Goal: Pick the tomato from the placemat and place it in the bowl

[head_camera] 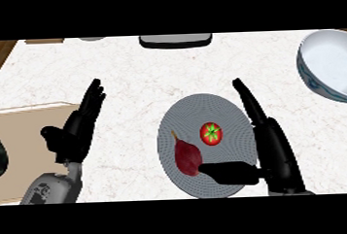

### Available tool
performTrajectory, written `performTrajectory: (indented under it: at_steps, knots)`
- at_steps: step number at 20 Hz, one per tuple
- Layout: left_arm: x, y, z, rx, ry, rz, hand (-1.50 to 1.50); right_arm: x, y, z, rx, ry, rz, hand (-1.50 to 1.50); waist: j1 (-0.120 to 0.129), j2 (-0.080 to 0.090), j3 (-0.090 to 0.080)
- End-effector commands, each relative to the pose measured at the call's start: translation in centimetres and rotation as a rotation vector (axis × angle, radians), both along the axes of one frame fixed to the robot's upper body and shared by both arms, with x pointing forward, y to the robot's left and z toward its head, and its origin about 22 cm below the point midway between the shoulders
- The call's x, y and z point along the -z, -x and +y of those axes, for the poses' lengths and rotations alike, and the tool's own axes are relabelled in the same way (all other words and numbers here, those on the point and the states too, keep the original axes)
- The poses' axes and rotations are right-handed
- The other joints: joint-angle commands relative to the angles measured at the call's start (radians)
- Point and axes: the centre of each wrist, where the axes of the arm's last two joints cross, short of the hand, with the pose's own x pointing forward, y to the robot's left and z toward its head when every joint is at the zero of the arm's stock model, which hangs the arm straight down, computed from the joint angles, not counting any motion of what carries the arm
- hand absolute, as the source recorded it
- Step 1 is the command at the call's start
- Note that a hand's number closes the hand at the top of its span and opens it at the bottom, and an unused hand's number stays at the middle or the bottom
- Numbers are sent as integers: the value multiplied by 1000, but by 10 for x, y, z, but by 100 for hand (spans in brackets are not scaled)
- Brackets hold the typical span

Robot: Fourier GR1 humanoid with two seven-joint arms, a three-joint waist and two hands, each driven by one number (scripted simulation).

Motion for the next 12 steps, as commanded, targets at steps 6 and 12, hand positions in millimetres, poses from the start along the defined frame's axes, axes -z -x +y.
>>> performTrajectory:
  at_steps: [6,12]
  knots:
    - [5,0,-7,-17,2,-14,0,13,-19,-7,-26,116,292,-150,1,2,1]
    - [-5,12,4,-2,5,-11,0,21,-18,2,-57,92,317,-150,1,1,1]
